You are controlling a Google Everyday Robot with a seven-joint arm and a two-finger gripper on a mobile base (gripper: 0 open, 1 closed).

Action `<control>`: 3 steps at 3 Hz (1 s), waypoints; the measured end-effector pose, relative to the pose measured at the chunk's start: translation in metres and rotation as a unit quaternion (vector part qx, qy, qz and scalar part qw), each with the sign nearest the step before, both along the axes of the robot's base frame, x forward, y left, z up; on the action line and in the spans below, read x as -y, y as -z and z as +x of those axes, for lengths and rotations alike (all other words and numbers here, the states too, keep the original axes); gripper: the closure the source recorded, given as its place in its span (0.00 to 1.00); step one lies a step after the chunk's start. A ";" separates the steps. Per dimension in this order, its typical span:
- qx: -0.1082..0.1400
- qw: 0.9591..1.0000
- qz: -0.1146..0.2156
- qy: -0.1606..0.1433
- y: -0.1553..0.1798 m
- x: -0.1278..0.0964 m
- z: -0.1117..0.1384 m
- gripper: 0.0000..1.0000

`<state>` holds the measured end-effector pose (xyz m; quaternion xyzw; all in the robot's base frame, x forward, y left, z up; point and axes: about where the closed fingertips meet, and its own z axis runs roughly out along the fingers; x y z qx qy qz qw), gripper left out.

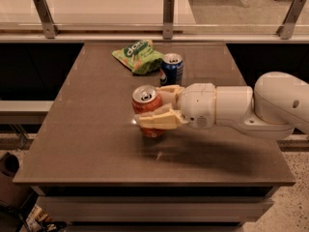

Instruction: Knock coke can over

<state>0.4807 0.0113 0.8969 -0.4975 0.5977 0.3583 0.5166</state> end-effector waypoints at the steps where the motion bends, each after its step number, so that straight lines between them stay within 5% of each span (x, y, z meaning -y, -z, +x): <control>1: -0.006 0.999 -0.042 0.012 -0.004 0.013 0.008 1.00; 2: -0.011 0.994 -0.103 0.027 -0.009 0.026 0.016 1.00; 3: -0.020 0.985 -0.168 0.043 -0.012 0.035 0.019 1.00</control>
Offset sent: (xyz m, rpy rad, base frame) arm 0.0273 -0.0504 0.0126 -0.3514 0.0440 -0.1011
